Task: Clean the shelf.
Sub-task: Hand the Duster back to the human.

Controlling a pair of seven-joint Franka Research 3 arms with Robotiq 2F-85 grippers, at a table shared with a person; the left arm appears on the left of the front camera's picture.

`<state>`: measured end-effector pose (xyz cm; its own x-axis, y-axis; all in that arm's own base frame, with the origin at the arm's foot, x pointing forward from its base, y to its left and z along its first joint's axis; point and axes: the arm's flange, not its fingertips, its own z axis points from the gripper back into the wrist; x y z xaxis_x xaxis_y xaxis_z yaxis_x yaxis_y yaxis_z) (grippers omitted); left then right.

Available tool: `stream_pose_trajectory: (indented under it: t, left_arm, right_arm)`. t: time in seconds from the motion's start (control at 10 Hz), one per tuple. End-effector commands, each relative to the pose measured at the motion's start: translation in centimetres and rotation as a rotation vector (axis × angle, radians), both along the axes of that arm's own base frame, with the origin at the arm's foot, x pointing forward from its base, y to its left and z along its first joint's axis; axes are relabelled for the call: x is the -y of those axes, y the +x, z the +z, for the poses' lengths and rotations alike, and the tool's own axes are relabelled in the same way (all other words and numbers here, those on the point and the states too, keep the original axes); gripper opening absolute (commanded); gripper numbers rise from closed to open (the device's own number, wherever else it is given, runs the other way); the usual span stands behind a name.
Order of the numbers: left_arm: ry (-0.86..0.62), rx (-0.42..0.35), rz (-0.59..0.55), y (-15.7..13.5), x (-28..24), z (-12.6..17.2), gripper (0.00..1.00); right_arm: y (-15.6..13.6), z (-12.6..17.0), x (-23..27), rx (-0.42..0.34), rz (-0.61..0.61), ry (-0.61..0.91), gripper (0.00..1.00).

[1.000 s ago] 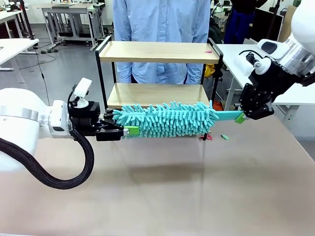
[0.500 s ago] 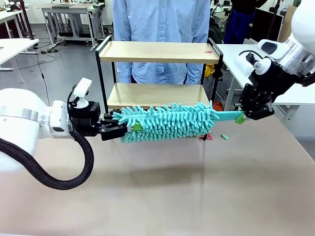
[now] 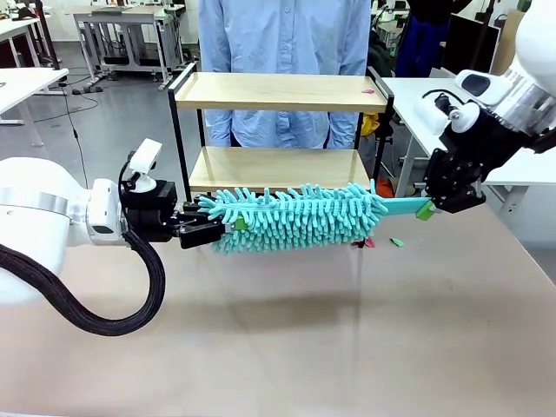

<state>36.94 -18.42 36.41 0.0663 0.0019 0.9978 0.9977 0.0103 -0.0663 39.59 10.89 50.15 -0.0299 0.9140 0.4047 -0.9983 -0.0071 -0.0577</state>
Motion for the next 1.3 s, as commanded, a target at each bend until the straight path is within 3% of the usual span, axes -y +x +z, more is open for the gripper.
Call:
stream_pose_trajectory:
  t: [0.0,0.1,0.2,0.4,0.5,0.6,0.7,0.9,1.0,1.2]
  left_arm:
    - [-0.037,0.018,-0.026,-1.7,-0.6,-0.2,0.00]
    - [-0.009,0.009,-0.108,-1.8,-0.5,0.1,0.00]
    - [-0.005,-0.001,-0.001,0.0,0.0,0.0,0.00]
    - [-0.005,-0.001,-0.001,0.0,0.0,0.0,0.00]
    - [-0.005,-0.001,-0.001,0.0,0.0,0.0,0.00]
    - [-0.005,-0.001,-0.001,0.0,0.0,0.0,0.00]
    - [-0.005,-0.001,-0.001,0.0,0.0,0.0,0.00]
    - [-0.005,-0.001,-0.001,0.0,0.0,0.0,0.00]
    - [-0.005,-0.001,-0.001,0.0,0.0,0.0,0.00]
    - [-0.005,-0.001,-0.001,0.0,0.0,0.0,0.00]
  right_arm:
    - [0.0,0.2,0.0,0.015,-0.016,0.017,0.13]
    - [0.0,0.2,0.0,0.015,-0.016,0.017,0.13]
    - [0.0,0.2,0.0,0.015,-0.016,0.017,0.13]
    - [0.0,0.2,0.0,0.015,-0.016,0.017,0.13]
    - [-0.1,0.0,-0.2,-0.001,0.005,-0.002,0.48]
    - [-0.2,0.4,0.2,-0.025,0.020,0.018,0.71]
    - [-0.4,1.1,0.8,-0.033,0.008,0.063,1.00]
    - [-0.9,3.1,3.0,-0.019,-0.085,0.162,1.00]
    - [-1.1,4.1,4.5,-0.028,-0.168,0.226,0.94]
    - [-2.1,6.6,8.5,0.011,-0.286,0.437,1.00]
